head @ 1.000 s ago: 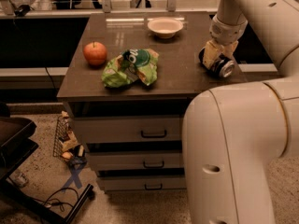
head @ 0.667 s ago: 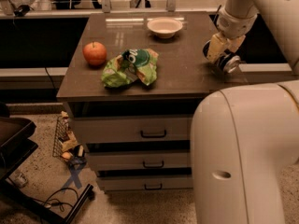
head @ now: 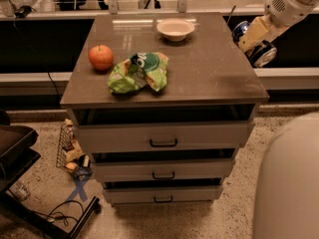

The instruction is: Place pepsi can upright

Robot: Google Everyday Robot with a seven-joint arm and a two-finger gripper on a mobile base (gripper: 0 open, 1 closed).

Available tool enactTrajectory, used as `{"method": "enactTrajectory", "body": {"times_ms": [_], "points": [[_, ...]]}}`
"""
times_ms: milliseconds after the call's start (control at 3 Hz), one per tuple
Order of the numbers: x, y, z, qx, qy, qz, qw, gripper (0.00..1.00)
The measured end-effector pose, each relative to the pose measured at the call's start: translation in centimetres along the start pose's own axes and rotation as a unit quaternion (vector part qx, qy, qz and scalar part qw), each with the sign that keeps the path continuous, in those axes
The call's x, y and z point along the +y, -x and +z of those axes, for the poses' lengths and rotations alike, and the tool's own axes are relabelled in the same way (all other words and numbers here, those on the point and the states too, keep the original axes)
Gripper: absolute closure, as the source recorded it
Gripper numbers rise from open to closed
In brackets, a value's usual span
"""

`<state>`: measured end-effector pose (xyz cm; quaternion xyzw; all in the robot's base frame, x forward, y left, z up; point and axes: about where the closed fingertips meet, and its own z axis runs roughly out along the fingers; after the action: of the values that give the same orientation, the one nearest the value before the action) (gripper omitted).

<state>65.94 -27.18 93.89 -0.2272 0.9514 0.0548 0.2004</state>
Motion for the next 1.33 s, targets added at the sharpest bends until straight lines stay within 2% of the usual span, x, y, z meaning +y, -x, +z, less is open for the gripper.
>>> {"method": "enactTrajectory", "body": {"times_ms": [333,667,1000,1333], "points": [[0.9,0.0,-2.0,-0.072,0.037,-0.025,0.9964,1.0],[1.9,1.1,-3.1,-0.15,0.07,-0.063,0.9842,1.0],[2.4,2.0,-3.4,-0.238,0.103,-0.098,0.9608,1.0],[2.3,2.4,-2.9,-0.313,0.138,-0.114,0.9327,1.0]]}}
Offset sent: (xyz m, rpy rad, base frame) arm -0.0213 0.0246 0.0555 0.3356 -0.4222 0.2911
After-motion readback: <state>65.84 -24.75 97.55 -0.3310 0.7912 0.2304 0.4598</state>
